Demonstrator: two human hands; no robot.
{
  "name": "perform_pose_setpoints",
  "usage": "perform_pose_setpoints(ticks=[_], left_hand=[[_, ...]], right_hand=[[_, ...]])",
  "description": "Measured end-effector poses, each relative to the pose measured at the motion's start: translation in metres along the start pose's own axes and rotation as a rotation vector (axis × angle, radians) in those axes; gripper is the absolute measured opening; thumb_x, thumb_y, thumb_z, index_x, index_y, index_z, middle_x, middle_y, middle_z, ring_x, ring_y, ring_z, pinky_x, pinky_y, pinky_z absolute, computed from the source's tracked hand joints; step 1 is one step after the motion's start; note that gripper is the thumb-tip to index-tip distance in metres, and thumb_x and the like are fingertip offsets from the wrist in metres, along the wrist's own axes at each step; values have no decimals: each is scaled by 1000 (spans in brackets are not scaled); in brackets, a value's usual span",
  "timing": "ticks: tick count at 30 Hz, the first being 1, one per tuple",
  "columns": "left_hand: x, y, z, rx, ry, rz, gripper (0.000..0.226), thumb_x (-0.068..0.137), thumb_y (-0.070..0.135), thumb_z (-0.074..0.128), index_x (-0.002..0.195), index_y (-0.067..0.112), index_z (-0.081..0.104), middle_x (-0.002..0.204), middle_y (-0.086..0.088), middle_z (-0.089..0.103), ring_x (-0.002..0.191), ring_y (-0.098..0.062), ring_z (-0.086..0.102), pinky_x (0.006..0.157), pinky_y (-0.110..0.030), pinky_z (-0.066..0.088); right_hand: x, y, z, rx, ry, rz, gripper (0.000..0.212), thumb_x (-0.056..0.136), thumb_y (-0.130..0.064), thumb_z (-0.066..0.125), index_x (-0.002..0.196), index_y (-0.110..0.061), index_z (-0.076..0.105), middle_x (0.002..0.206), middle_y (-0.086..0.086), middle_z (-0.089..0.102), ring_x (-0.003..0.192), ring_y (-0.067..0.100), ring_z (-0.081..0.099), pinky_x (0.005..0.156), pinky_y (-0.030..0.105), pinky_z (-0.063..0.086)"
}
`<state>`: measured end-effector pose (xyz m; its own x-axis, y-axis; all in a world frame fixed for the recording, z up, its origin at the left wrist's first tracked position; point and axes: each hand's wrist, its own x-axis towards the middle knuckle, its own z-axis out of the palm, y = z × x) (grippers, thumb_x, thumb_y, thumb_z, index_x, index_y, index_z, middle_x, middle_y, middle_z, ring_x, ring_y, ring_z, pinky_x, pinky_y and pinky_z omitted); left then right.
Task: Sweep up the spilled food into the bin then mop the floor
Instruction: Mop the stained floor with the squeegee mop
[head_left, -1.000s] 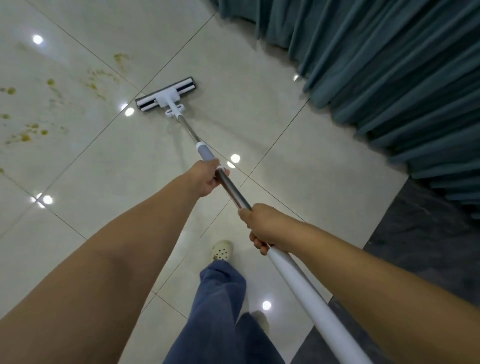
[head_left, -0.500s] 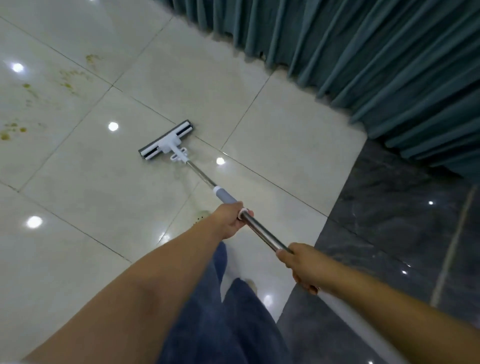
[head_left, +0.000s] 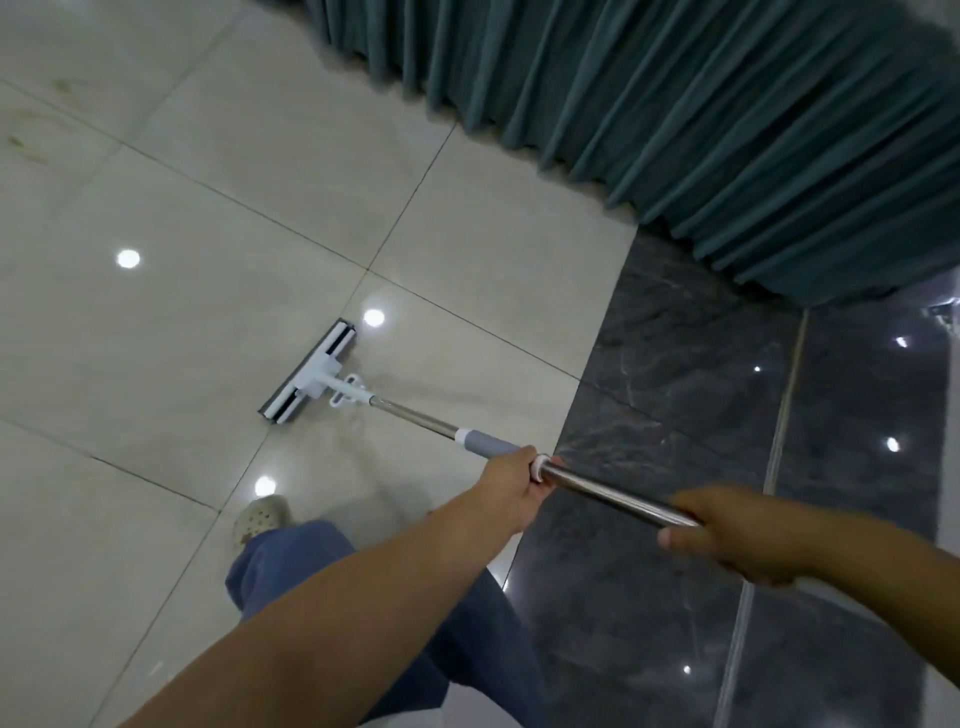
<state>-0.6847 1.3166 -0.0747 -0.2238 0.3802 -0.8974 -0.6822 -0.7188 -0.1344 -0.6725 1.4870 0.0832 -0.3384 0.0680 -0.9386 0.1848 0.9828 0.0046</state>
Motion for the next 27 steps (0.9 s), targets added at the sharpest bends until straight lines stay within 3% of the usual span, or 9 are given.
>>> perform_pose_setpoints(ticks=[2,11,14,17,21,24,27], left_hand=[[-11,22,-15,-48,-5,44,12,96,-3,44,85,2,42,82,-16,45,62,-23,49,46,-32,56],[-73,217,-149,-251,38,265,12,95,-2,45,85,4,44,83,-15,46,65,-23,51,48,-34,57],[-96,289,-209,-268,85,332,13,95,-3,44,83,3,43,82,-14,46,65,-23,50,54,-34,57],[-118,354,-273,-297,108,386,14,95,-3,44,83,4,43,83,-14,45,65,-22,50,65,-35,56],[-147,433,-356,-345,204,461,14,96,-1,44,82,3,42,85,-14,45,65,-22,50,47,-27,56],[-168,479,-417,-359,265,516,3,95,-1,46,95,1,44,84,-14,46,65,-23,52,41,-22,53],[-184,511,-468,-361,354,576,19,94,0,48,112,3,42,83,-14,48,66,-22,54,41,-22,54]], right_hand=[[1,-33,-6,-34,0,-24,27,91,-47,54,78,-23,52,67,1,56,54,15,55,55,39,53],[29,-293,-19,-219,-54,-171,35,96,-46,46,93,-12,54,68,2,53,47,10,48,35,14,38],[46,-385,-2,-161,-87,-186,31,96,-46,47,87,-17,50,64,6,52,43,12,44,40,22,40],[58,-475,22,-146,-107,-198,29,96,-44,46,87,-17,49,62,6,49,42,12,40,38,21,37],[72,-591,65,-167,-112,-237,31,98,-42,45,96,-11,47,67,8,48,47,16,43,38,23,38],[81,-669,105,-270,-92,-287,28,99,-35,44,99,-8,52,71,10,49,52,20,50,45,30,49],[83,-726,140,-115,-127,-262,32,97,-38,47,93,-6,48,64,10,46,45,18,44,40,26,39]])
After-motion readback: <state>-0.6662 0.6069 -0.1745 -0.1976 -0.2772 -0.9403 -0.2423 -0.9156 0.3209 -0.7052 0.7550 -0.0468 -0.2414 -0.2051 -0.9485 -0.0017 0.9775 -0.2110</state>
